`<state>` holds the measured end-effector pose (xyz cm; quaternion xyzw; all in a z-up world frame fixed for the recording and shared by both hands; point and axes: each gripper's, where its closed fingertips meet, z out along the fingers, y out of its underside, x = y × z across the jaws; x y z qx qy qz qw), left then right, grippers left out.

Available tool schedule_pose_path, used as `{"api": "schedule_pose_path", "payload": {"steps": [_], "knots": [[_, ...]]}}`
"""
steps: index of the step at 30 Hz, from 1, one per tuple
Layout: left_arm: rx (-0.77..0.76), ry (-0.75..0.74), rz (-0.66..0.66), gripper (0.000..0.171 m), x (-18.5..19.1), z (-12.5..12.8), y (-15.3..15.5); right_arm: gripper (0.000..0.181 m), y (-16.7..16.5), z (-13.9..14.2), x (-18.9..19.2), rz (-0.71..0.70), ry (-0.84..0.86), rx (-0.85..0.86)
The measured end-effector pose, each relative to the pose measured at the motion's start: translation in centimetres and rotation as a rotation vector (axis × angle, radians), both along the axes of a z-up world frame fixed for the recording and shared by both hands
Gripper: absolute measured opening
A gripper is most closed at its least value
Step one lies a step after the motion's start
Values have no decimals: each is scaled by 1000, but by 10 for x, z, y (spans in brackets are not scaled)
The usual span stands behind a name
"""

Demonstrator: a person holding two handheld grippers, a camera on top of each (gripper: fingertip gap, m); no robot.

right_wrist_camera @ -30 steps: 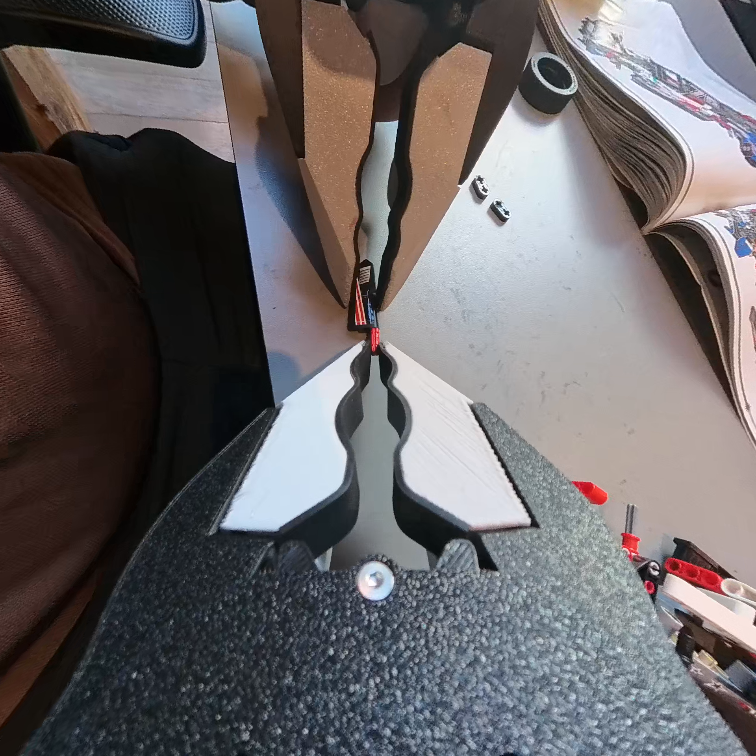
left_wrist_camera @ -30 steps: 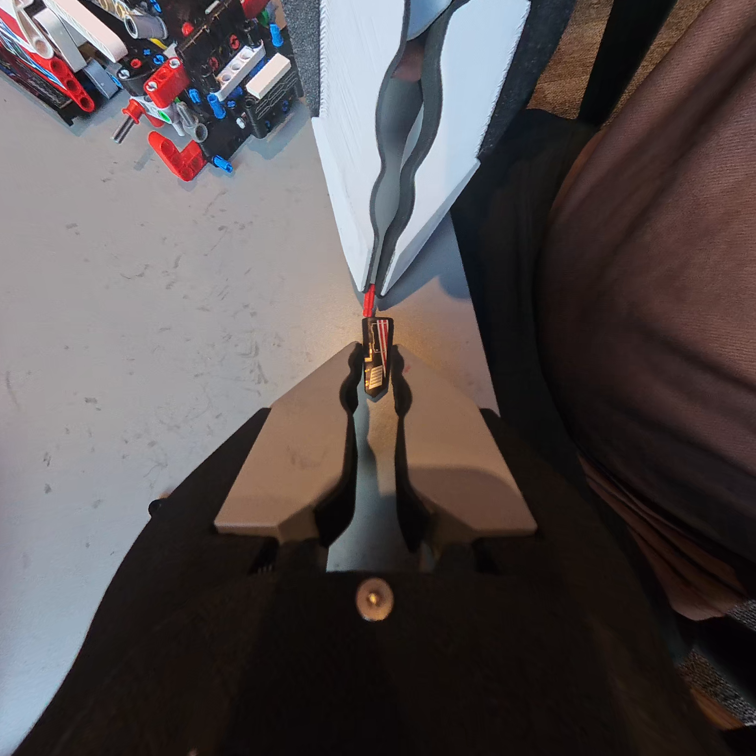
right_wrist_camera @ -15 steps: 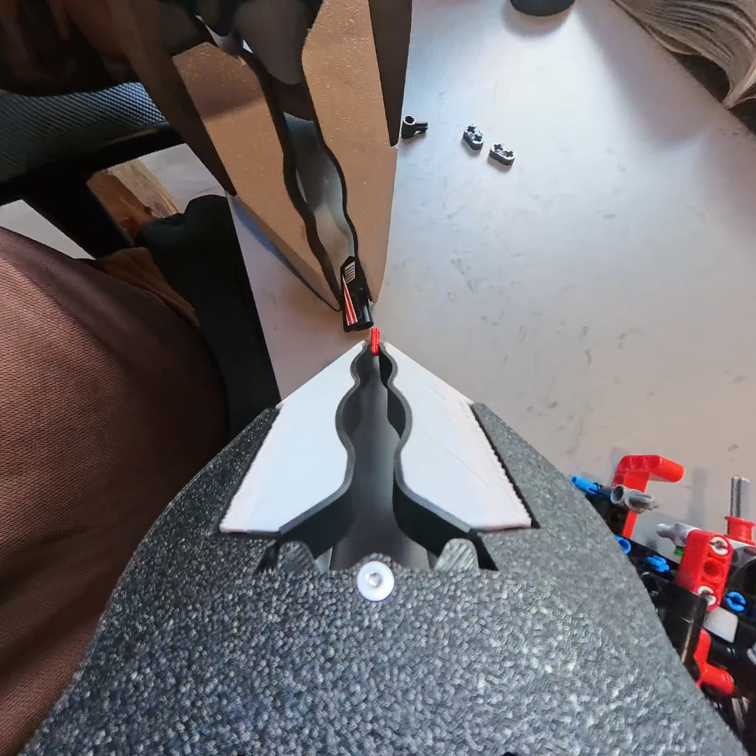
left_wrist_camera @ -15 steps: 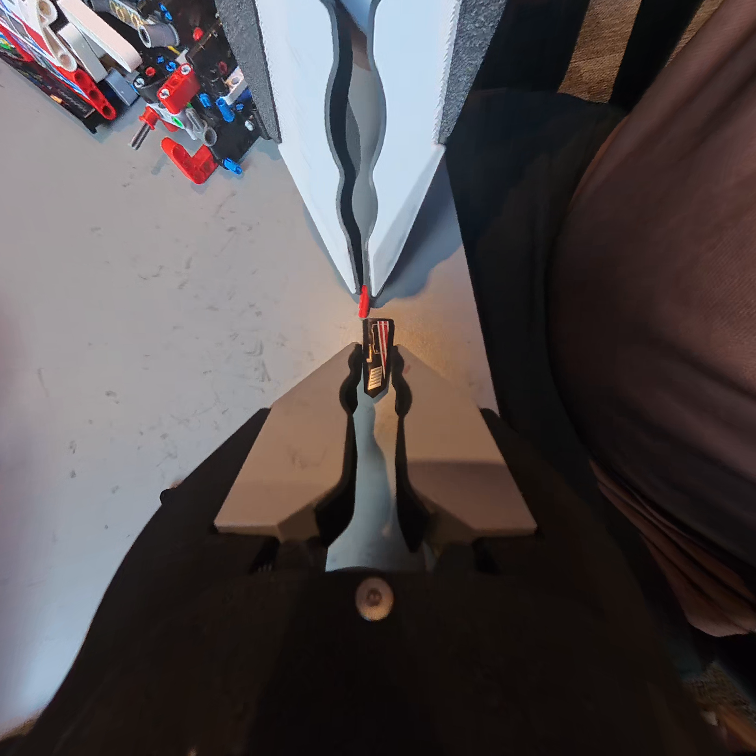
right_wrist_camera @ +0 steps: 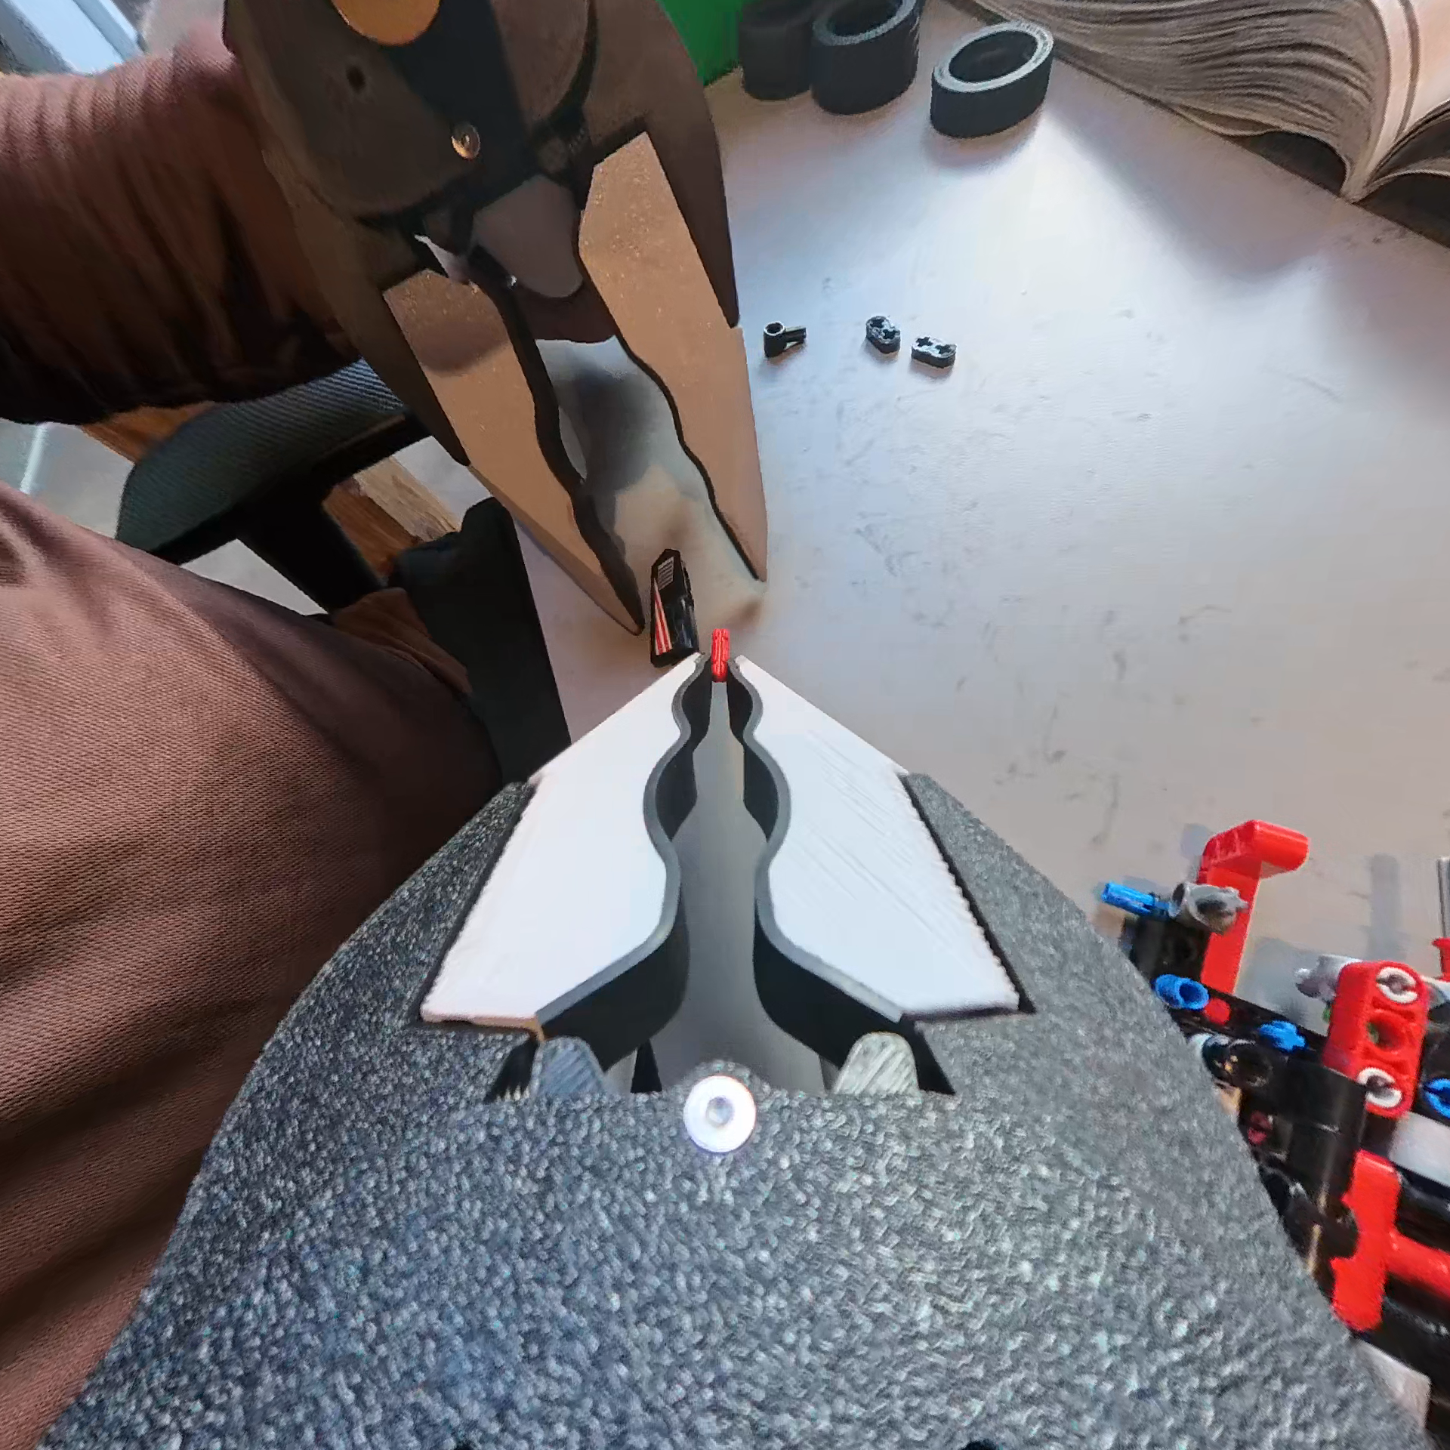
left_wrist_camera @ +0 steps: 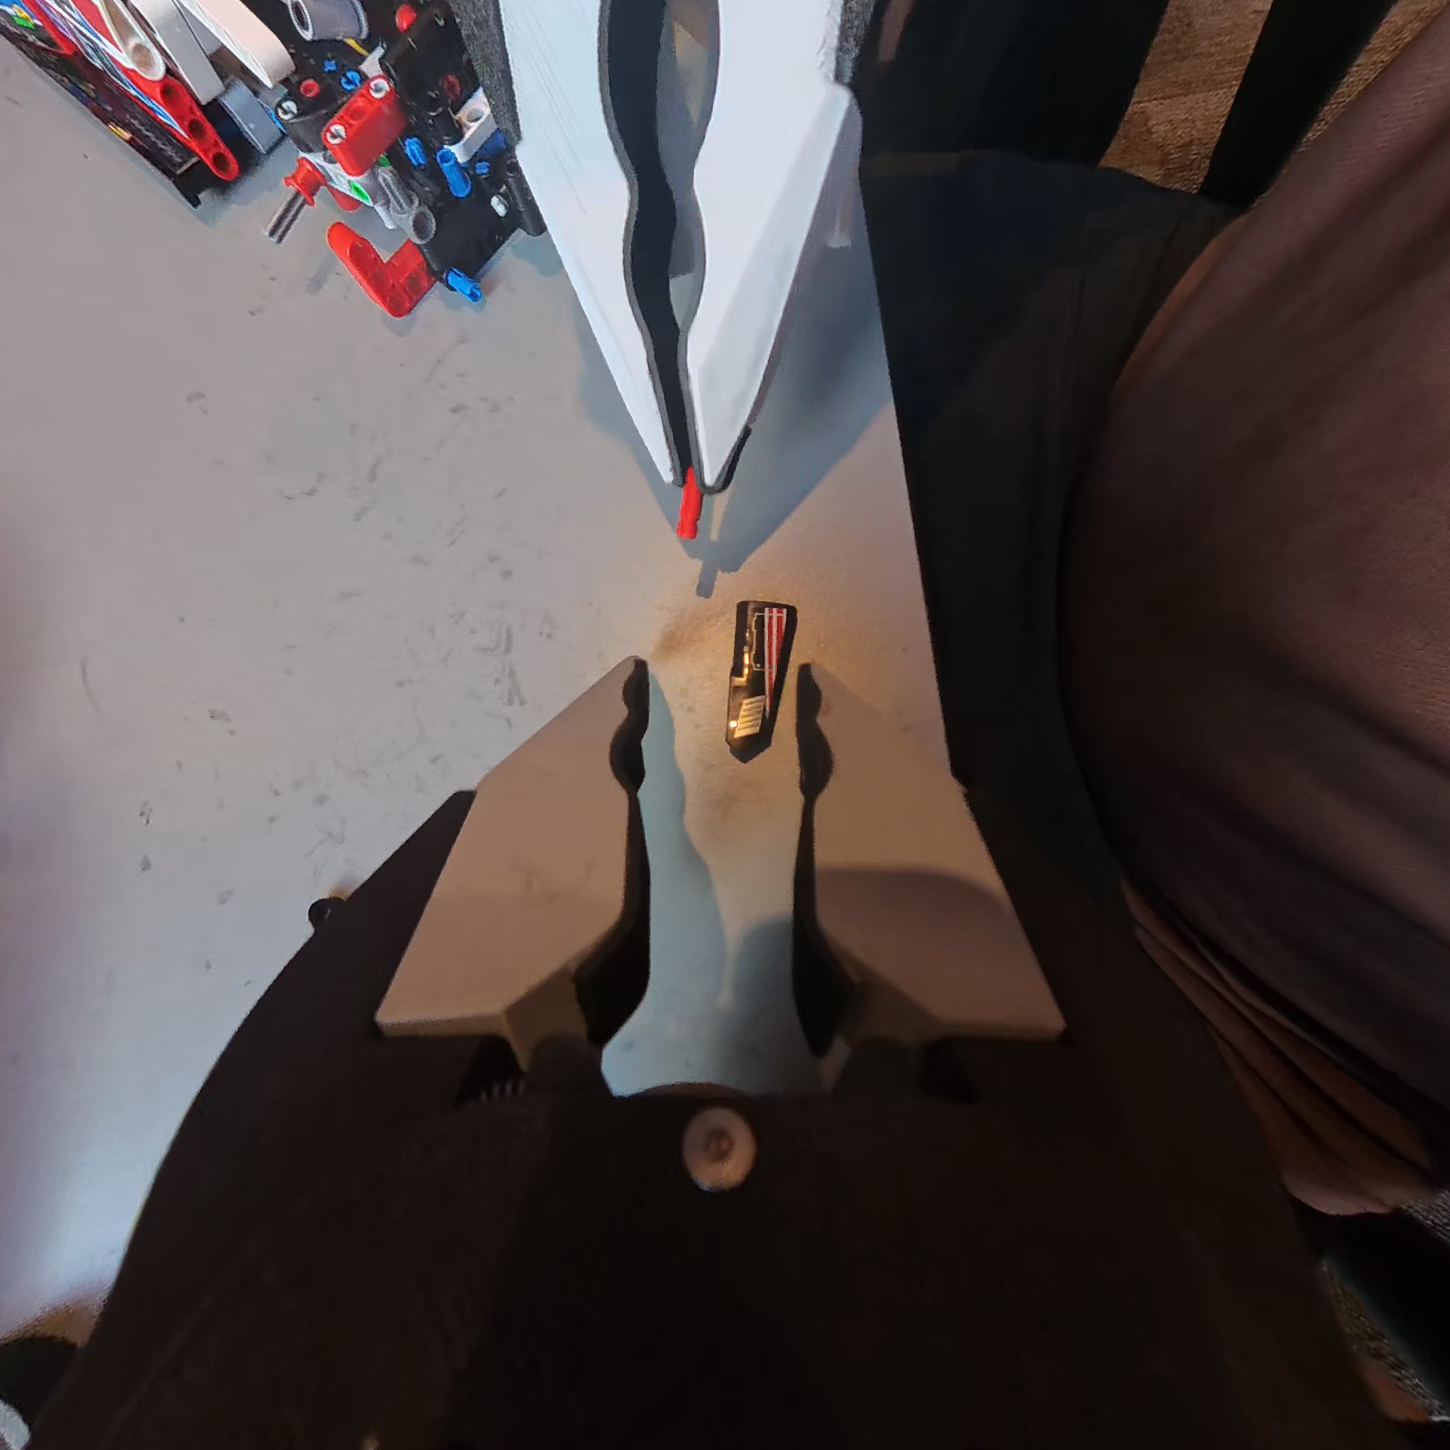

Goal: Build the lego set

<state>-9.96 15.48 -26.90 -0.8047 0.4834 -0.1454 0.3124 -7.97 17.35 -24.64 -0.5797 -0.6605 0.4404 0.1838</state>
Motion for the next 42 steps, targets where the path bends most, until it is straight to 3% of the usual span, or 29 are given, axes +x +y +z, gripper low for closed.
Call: {"api": "schedule_pose_path", "payload": {"steps": [4, 11, 17, 23, 35, 42], "knots": [[31, -4, 9, 34, 0, 7, 1, 4, -5, 6, 1, 14, 22, -70], [204, 83, -22, 17, 12, 28, 11, 4, -10, 19, 1, 33, 56, -262], [242, 90, -62, 0, 21, 31, 11, 4, -15, 21, 2, 47, 51, -340], [236, 56, -52, 7, 25, 34, 11, 4, -12, 26, 3, 32, 65, -426], [247, 51, -56, 1, 26, 34, 9, 4, -16, 25, 2, 41, 58, -432], [174, 28, -43, 1, 25, 30, 8, 7, -15, 25, 2, 56, 128, -125]]}}
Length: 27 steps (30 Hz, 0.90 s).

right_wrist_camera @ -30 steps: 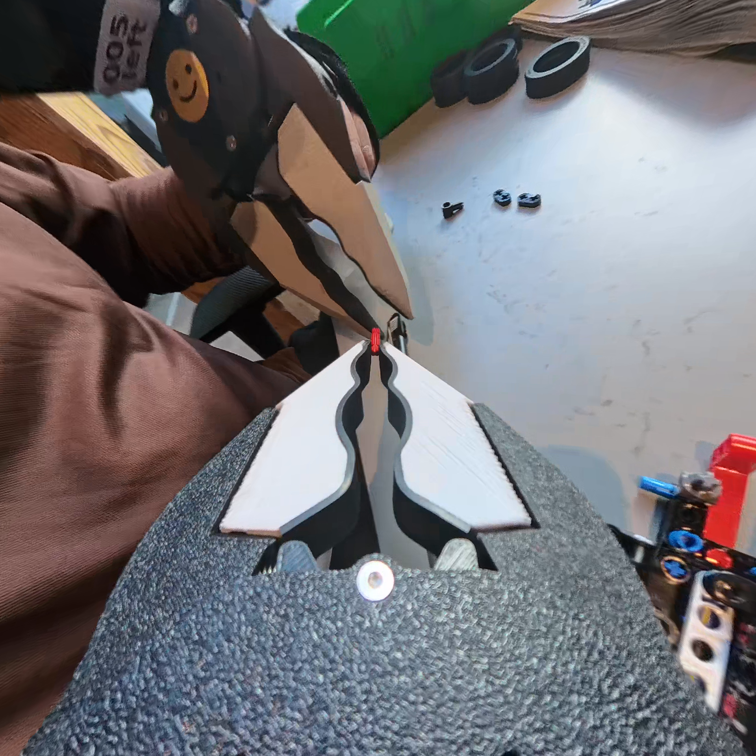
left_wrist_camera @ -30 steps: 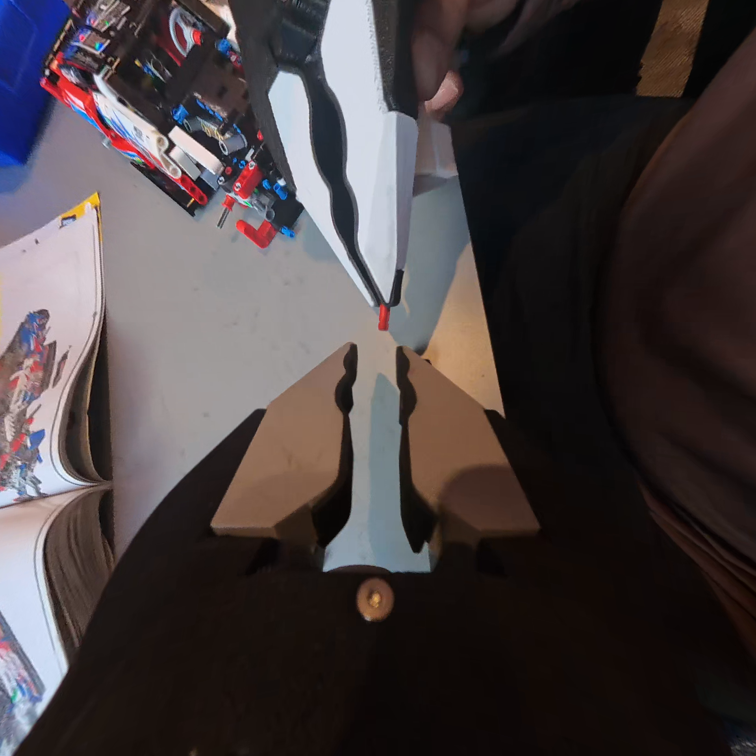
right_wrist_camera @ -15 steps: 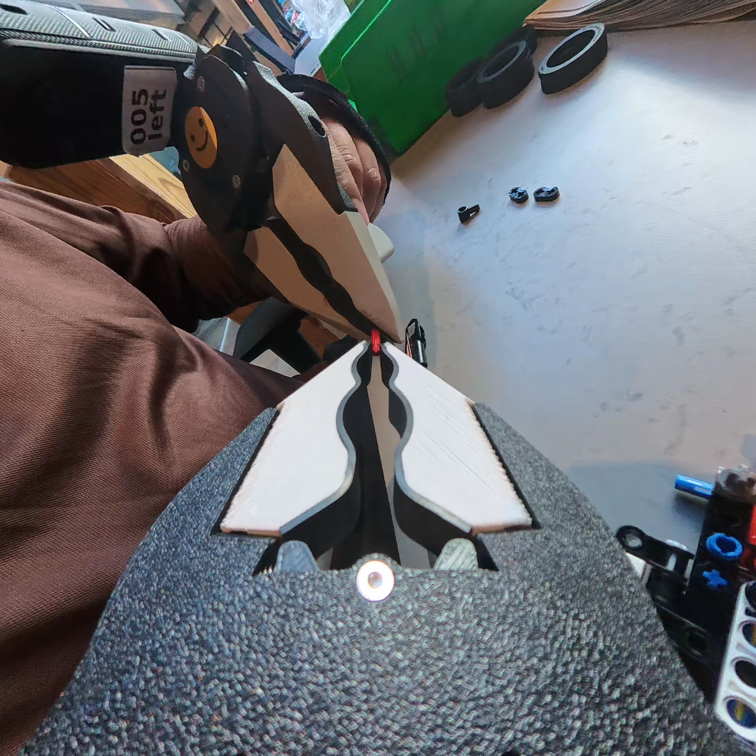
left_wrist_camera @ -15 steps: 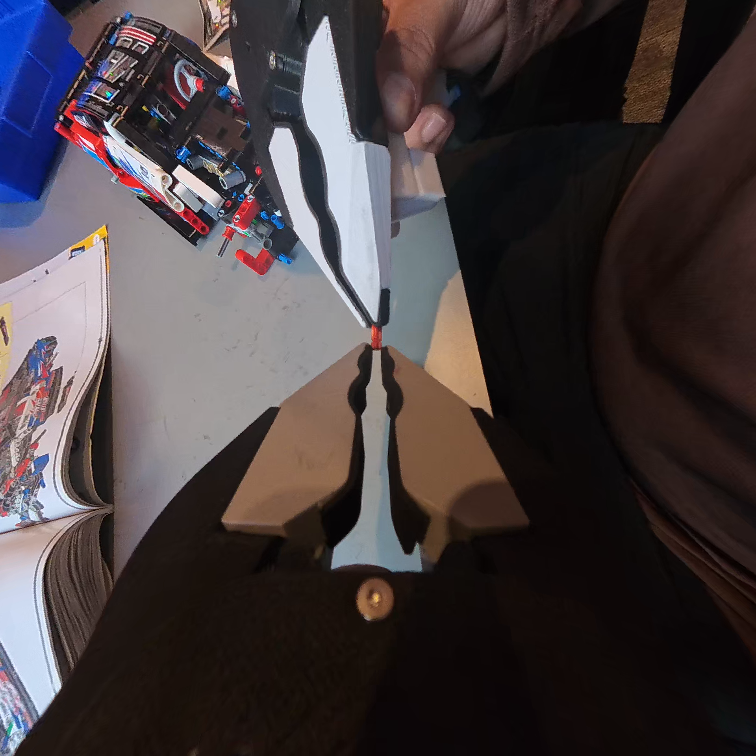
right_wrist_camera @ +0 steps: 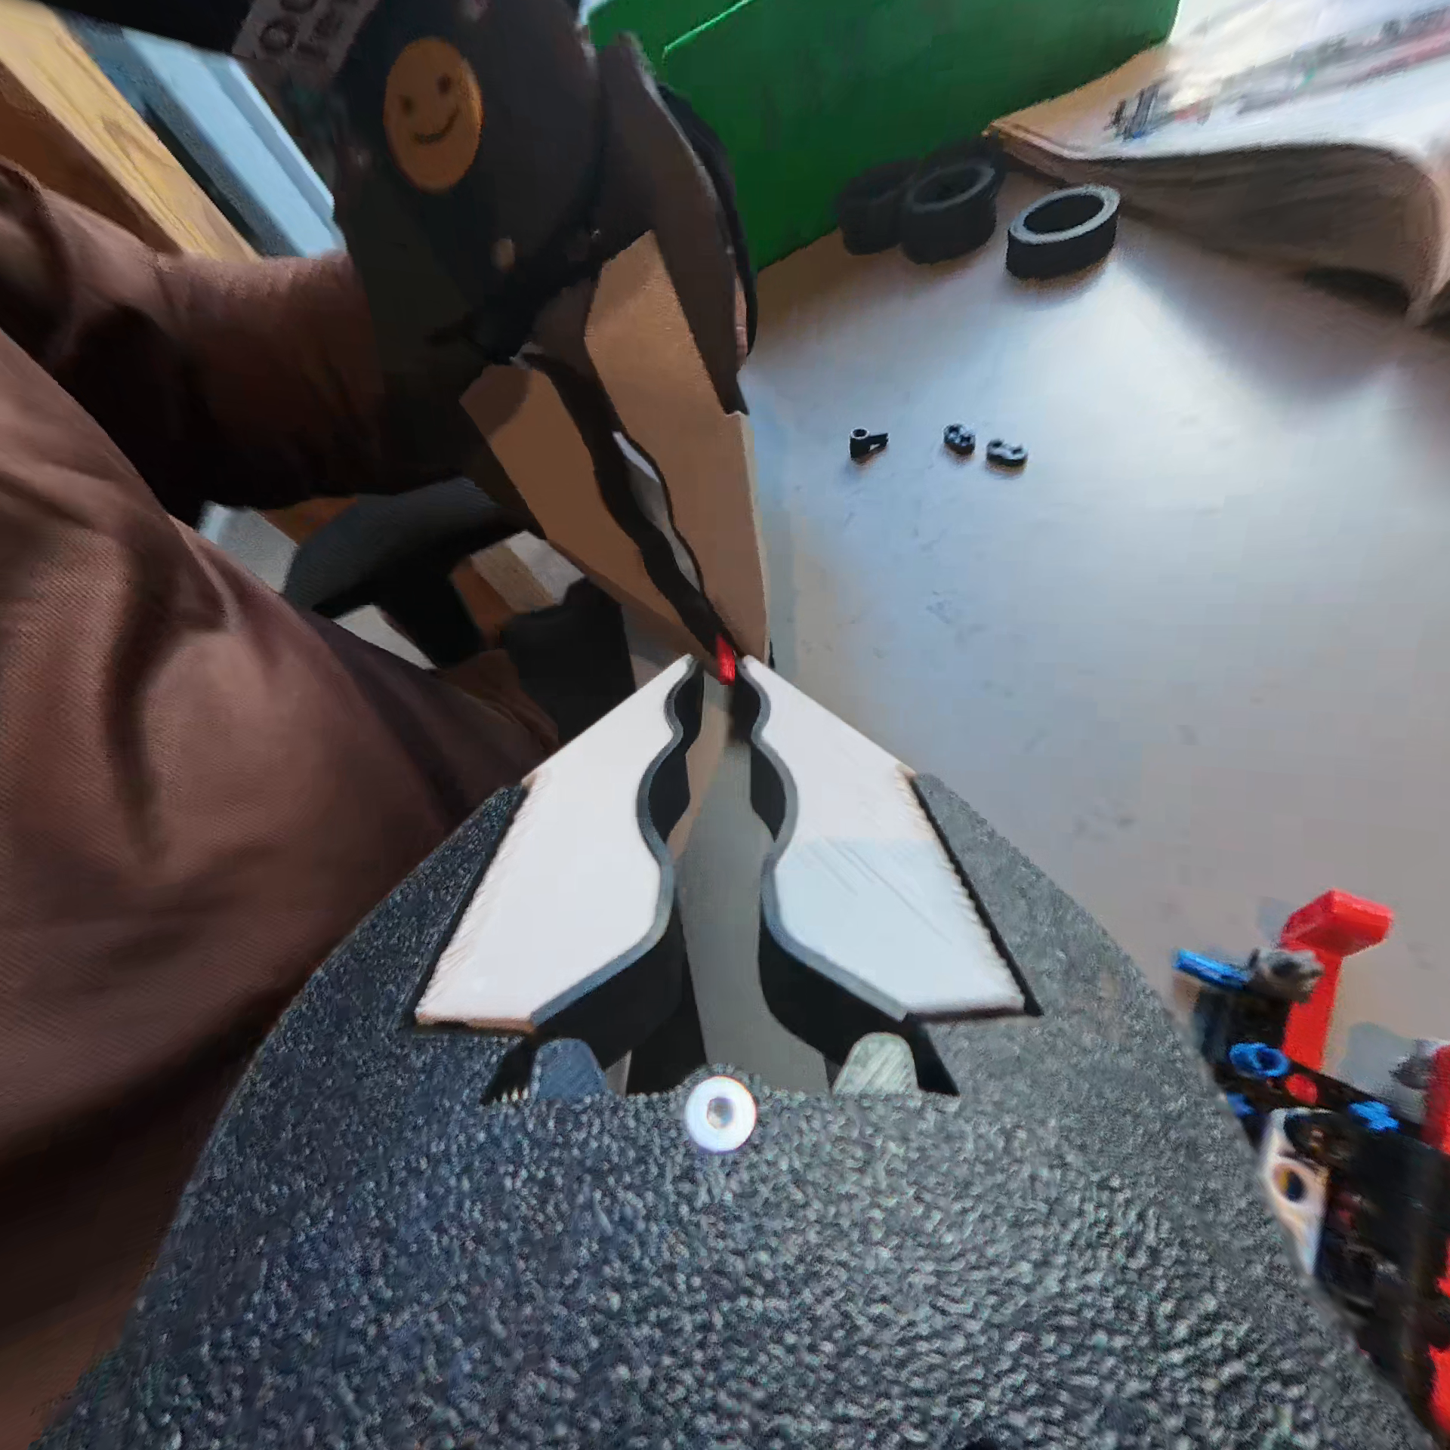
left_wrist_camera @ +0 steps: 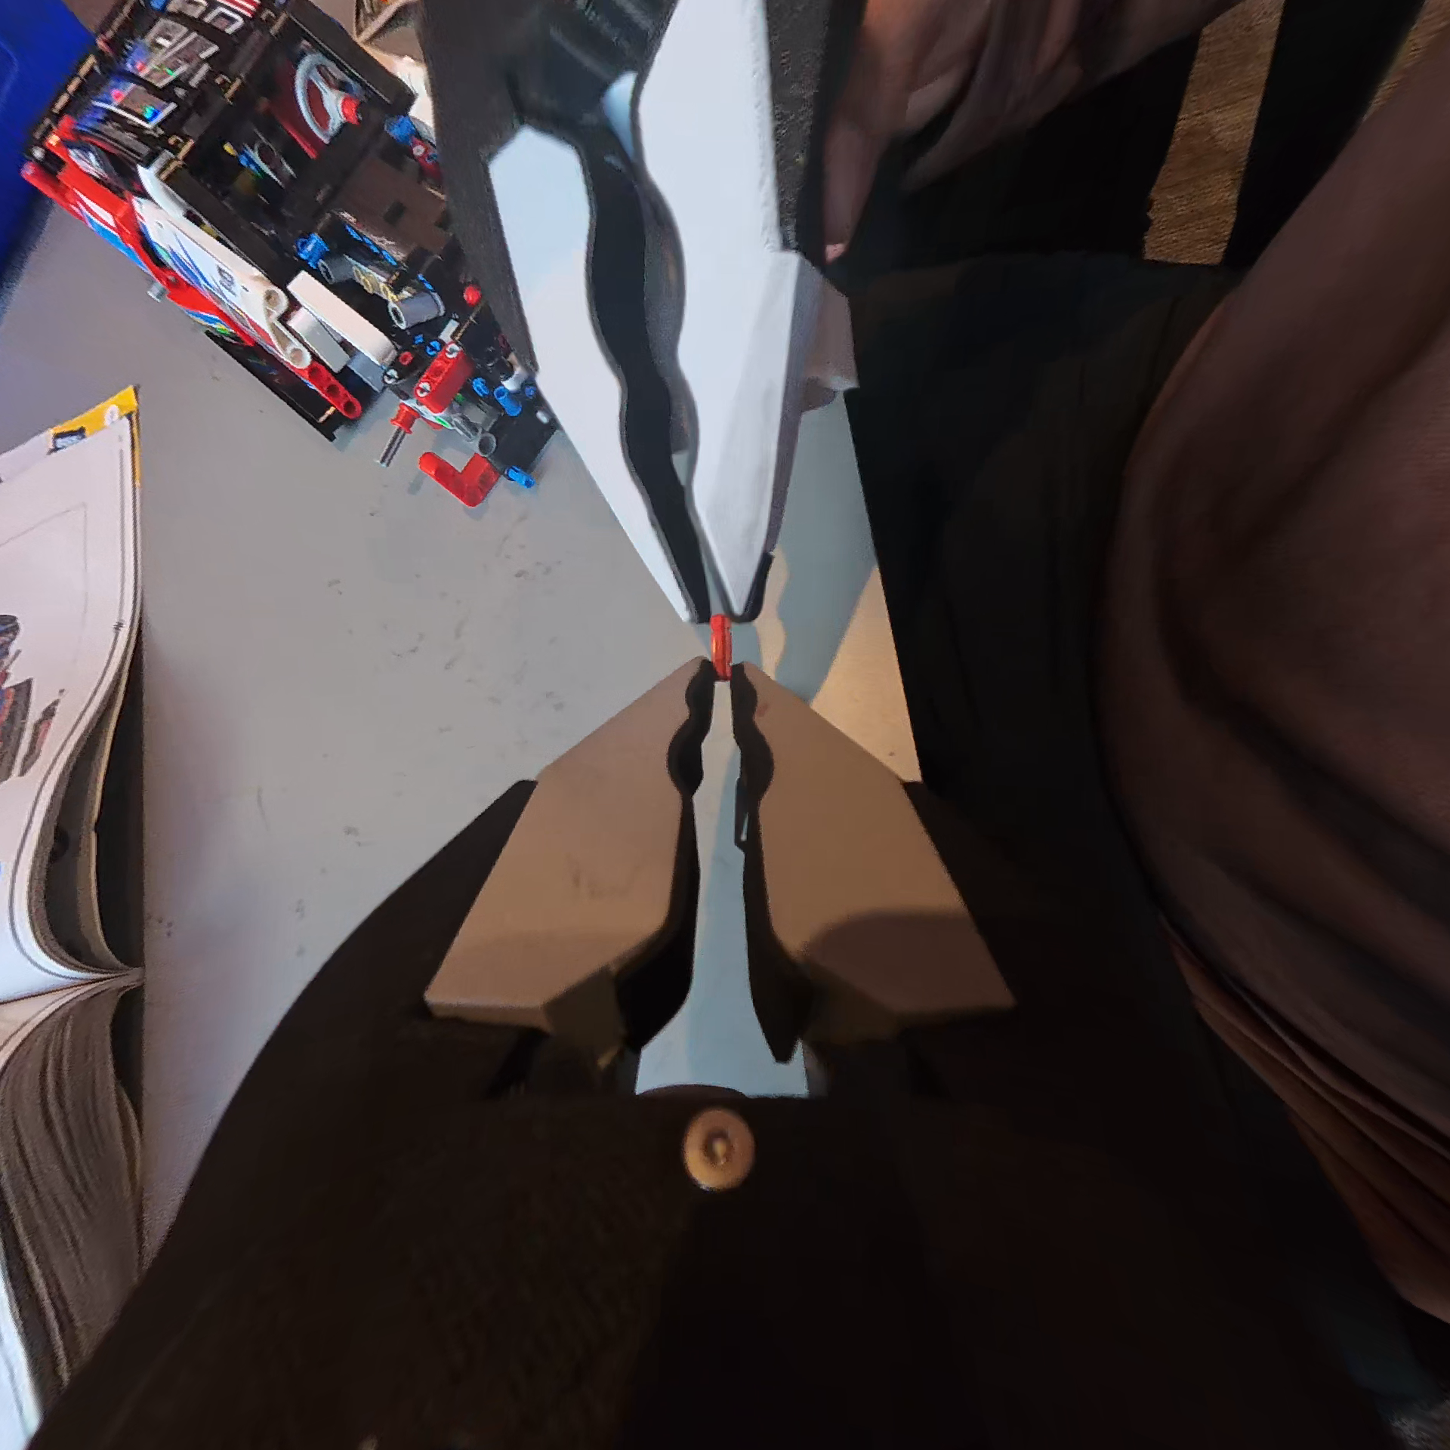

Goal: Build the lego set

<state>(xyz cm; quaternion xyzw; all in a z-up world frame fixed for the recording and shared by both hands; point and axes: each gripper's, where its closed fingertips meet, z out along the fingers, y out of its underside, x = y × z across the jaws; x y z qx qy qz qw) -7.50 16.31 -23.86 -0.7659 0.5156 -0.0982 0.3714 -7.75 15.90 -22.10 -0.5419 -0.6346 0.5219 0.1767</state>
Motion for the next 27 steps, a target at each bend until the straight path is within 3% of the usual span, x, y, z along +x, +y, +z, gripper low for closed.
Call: {"api": "schedule_pose_path", "payload": {"steps": [4, 10, 27], "knots": [[-33, 9, -6, 1, -1, -6, -2, 5, 4, -5, 1, -6, 53, 293], [-43, 12, -19, 1, 1, -9, -6, 6, -4, -18, -1, 24, 37, 483], [-62, -5, -24, 1, 3, -11, -6, 5, -6, -17, -1, 23, 47, 482]]}}
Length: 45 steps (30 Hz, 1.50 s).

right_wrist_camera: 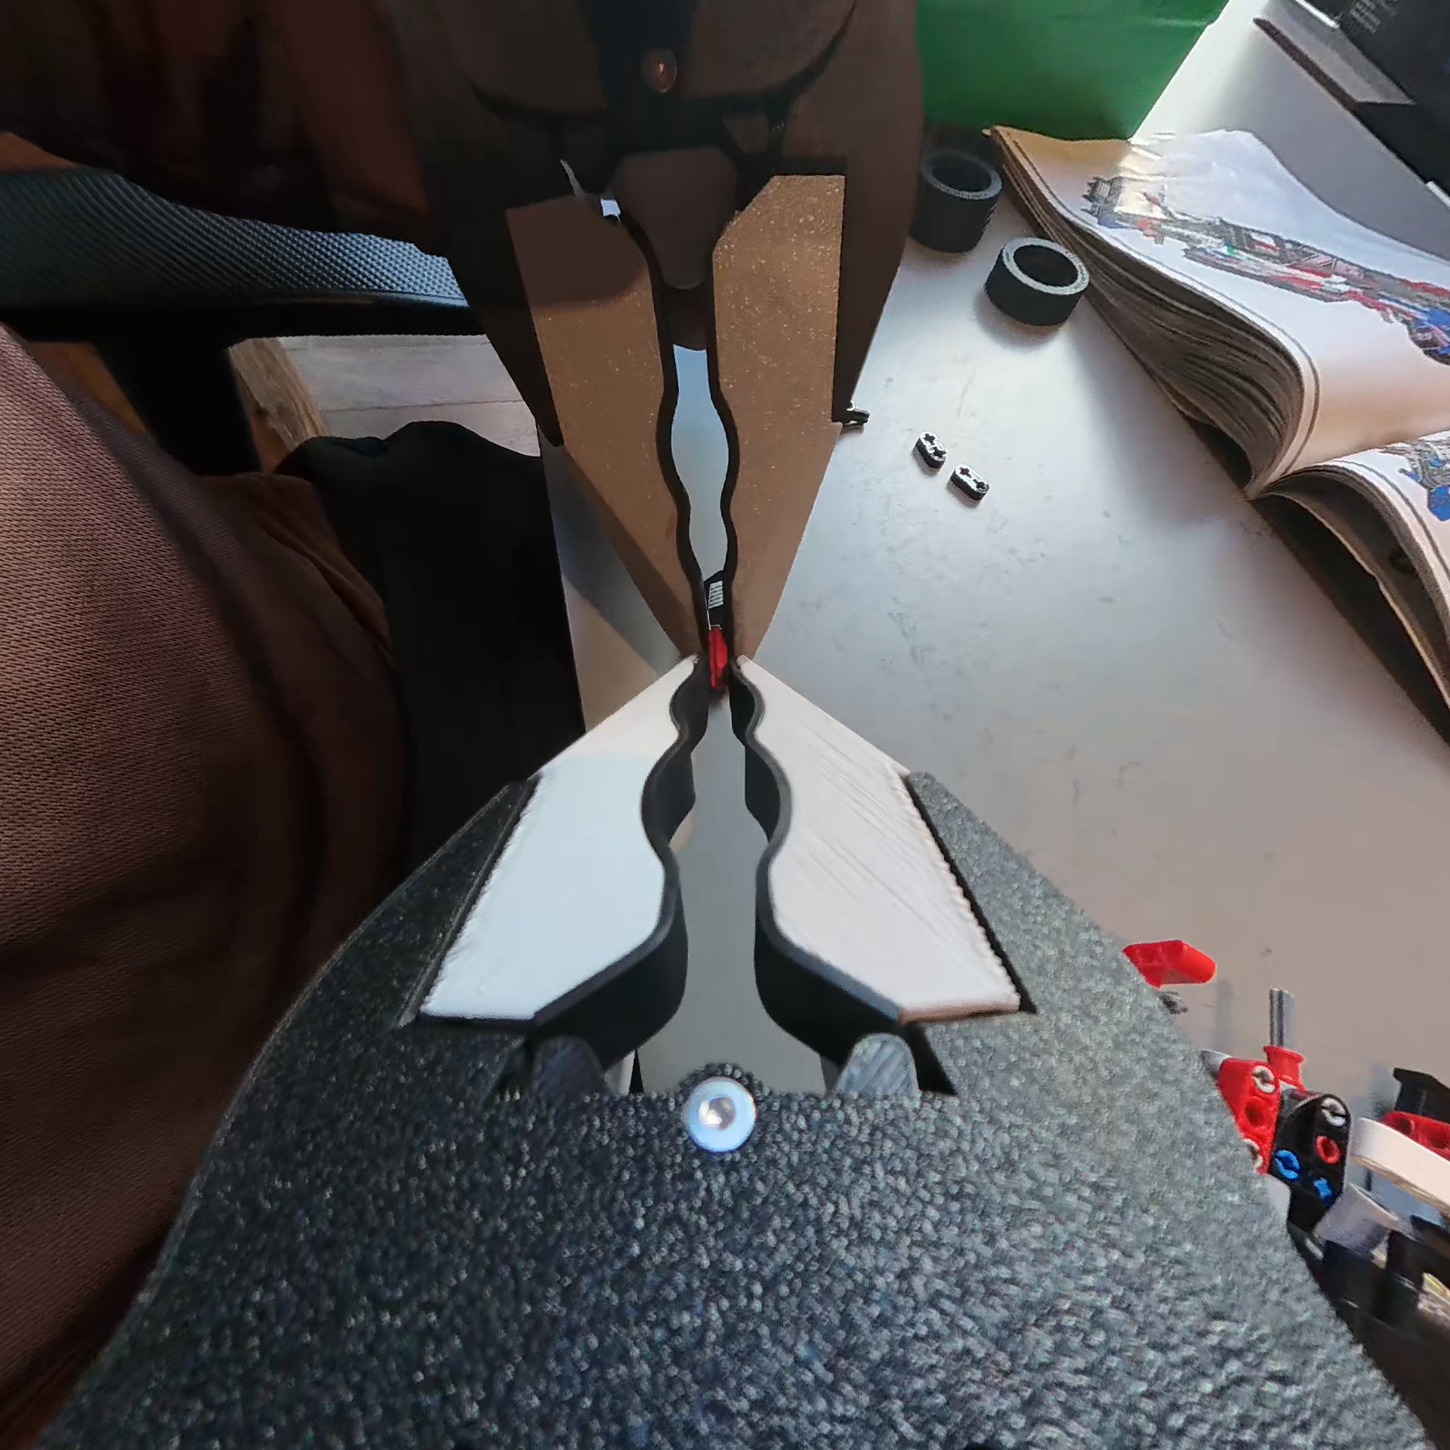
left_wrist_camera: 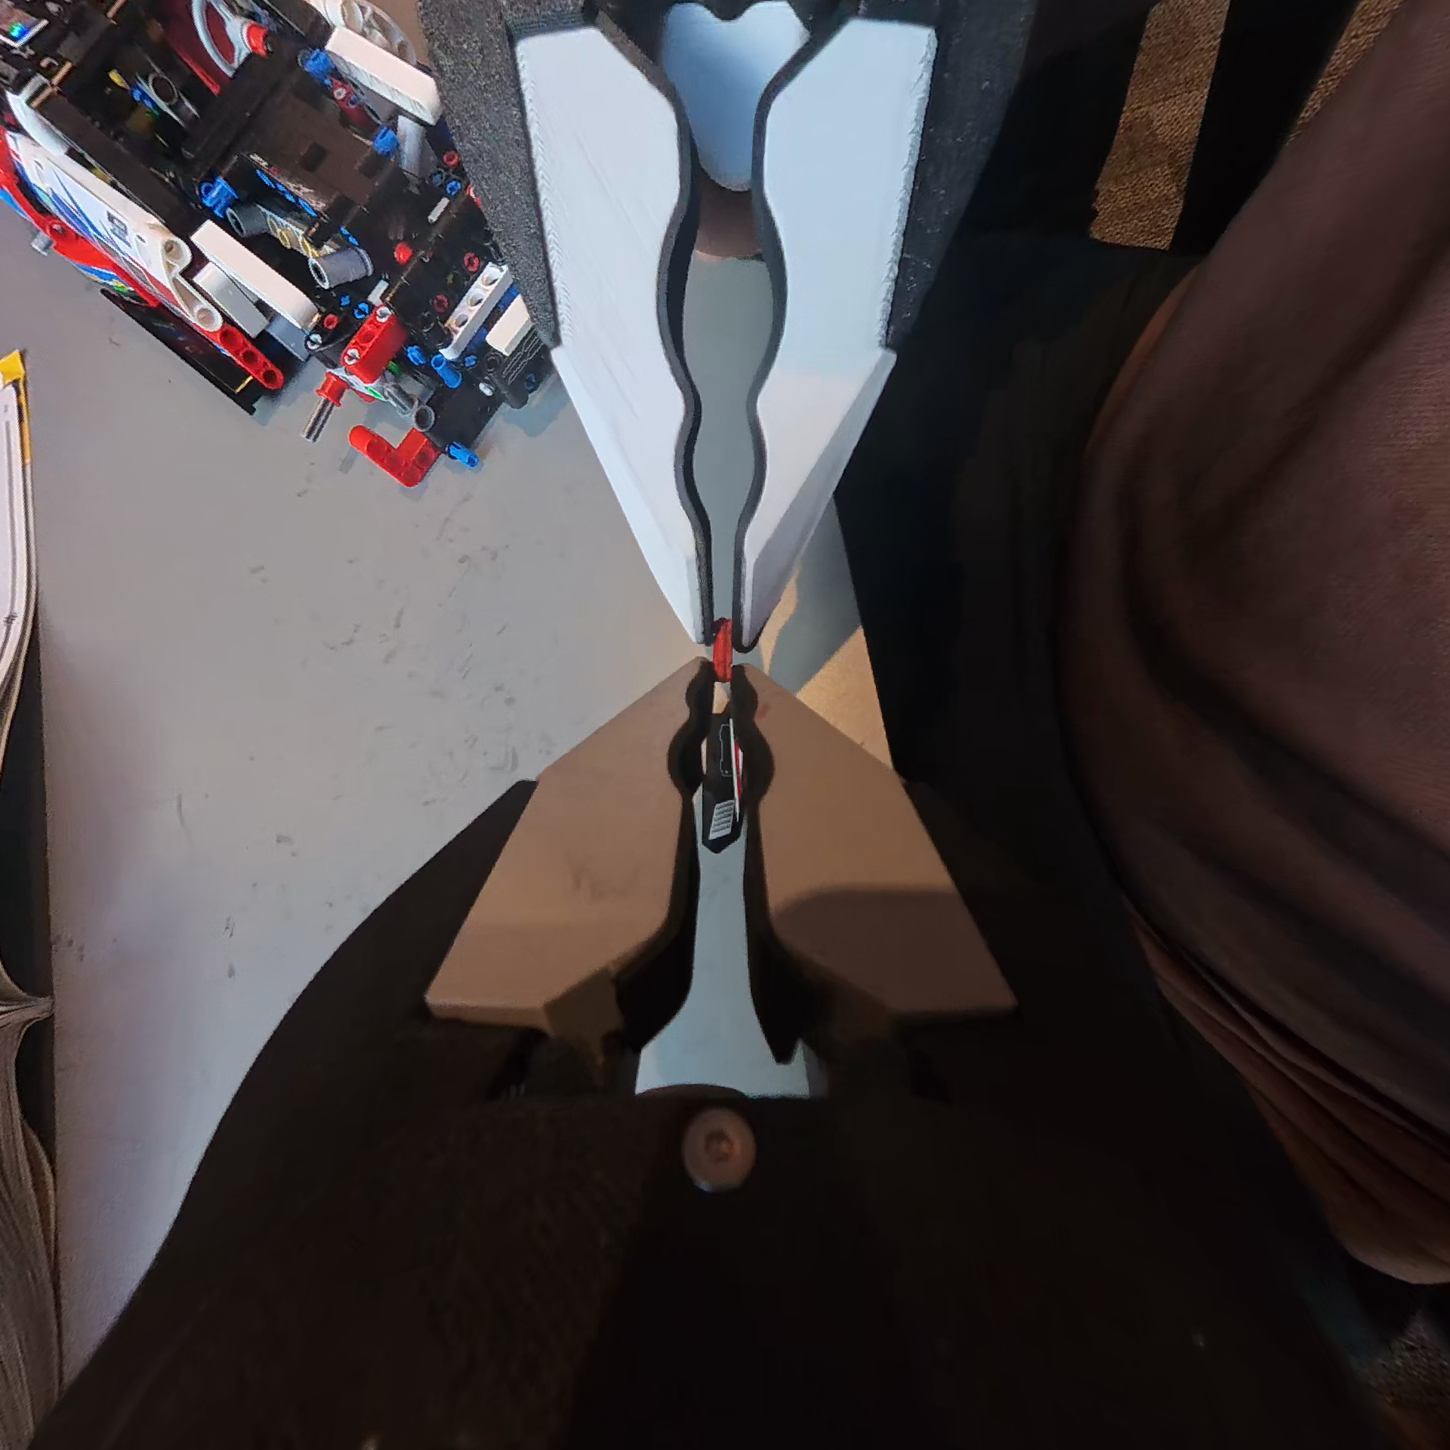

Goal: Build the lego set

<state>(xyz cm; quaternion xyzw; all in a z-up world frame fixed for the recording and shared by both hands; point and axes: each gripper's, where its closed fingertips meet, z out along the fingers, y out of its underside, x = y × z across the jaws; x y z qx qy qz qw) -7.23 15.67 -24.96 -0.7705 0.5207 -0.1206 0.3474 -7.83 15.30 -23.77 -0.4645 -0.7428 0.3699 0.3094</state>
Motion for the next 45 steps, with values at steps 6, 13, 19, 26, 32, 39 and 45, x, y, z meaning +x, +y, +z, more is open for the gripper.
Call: {"api": "schedule_pose_path", "payload": {"steps": [6, 13, 19, 26, 32, 39, 45], "knots": [[-20, -17, 18, 2, -1, -1, 1, 5, 1, 1, 0, -8, -2, -7], [-143, 34, 69, 23, -24, -20, -4, 4, 9, -16, 0, -62, -111, -46], [-189, 3, 35, 11, -16, -22, -10, 5, 7, -26, 1, -66, -180, -47], [-170, 5, 25, 10, -16, -21, -10, 5, 4, -30, 1, -50, -201, -32], [-157, -33, 12, 10, -16, -21, -10, 4, 3, -29, -2, -49, -192, -21], [-177, -69, -12, 10, -17, -21, -11, 3, 1, -32, -5, -27, -220, -50], [-200, -84, -27, 10, -20, -21, -12, 3, -1, -32, -9, -9, -223, -59]]}}
